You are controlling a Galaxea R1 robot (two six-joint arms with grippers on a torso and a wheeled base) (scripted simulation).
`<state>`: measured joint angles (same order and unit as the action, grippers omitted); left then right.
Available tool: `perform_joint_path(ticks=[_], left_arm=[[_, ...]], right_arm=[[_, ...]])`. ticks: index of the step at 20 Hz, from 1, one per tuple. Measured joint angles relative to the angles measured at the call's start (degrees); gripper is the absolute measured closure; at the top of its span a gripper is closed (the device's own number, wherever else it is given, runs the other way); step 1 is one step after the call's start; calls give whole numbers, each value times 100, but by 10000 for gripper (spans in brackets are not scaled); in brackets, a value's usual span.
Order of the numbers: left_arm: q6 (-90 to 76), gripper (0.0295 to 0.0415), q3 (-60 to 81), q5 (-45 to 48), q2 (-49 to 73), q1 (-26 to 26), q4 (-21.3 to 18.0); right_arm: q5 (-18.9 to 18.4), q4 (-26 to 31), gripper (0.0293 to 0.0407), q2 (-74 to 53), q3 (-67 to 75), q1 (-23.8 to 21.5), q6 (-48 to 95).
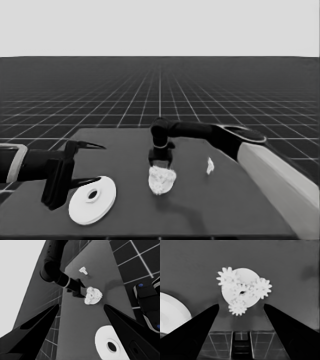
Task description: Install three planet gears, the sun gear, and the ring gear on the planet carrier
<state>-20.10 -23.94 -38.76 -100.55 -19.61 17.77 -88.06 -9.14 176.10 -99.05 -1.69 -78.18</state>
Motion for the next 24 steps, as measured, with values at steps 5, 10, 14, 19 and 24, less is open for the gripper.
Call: perform_joint_path(ticks=[5, 10, 14, 19, 24], left_arm=[[0, 326, 0, 0, 0, 0, 0], [0, 326, 0, 0, 0, 0, 0], [5612, 303, -276, -4599, -875, 1340, 2340], [8497, 325, -2866, -4849, -2019, 1680, -790], [8431, 326, -3516, -4351, -2242, 2670, -177]], right_arm=[[1621, -2447, 311, -5538, 5920, 1757, 4762], [2014, -3038, 315, -7405, 7569, 2177, 5920], [2041, -3078, 315, -7517, 7675, 2198, 5998], [2045, -3083, 315, -7530, 7688, 2201, 6007], [2045, -3084, 315, -7531, 7689, 2201, 6008]])
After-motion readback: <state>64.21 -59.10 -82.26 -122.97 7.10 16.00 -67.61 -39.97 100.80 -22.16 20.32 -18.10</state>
